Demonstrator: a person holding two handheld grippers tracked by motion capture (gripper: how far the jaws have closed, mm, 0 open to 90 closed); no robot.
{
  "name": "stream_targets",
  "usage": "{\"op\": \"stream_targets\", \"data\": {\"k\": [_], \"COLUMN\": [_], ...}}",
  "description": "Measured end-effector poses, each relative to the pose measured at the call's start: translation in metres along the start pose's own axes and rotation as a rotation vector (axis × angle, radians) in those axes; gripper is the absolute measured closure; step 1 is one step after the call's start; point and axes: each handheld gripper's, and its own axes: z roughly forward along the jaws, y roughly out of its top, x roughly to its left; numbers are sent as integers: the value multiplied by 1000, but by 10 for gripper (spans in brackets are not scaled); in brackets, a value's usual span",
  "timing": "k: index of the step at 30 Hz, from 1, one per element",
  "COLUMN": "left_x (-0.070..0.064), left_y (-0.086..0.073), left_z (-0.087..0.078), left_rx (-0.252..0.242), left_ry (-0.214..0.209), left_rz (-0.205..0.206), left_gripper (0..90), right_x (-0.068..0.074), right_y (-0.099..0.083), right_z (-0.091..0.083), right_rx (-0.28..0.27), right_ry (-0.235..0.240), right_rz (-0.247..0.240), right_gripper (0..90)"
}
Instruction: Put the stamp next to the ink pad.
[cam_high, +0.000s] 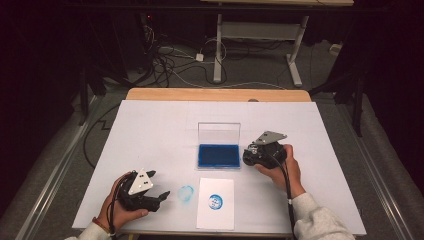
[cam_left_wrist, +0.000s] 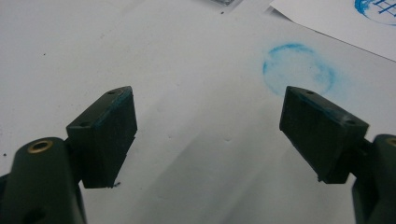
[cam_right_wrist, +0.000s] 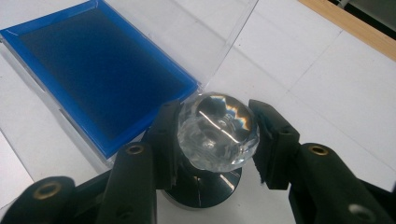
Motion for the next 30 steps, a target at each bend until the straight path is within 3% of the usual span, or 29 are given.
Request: {"op": "stream_targets", "data": {"k": [9, 15, 30], "left_x": [0, 0, -1], "left_y": [0, 0, 0], "left_z": [0, 0, 1], "left_rx": [-4, -5, -1], "left_ry": [-6, -9, -14], "left_rz": [5, 5, 2], "left_gripper": [187, 187, 187], "right_x": [-2, -3, -12], "right_y": [1, 2, 22], "right_z": [-1, -3, -31], "right_rx": [1, 8, -137], "right_ry": [16, 24, 4], "right_rz": [10, 14, 38], "right_gripper": [563, 477, 347]}}
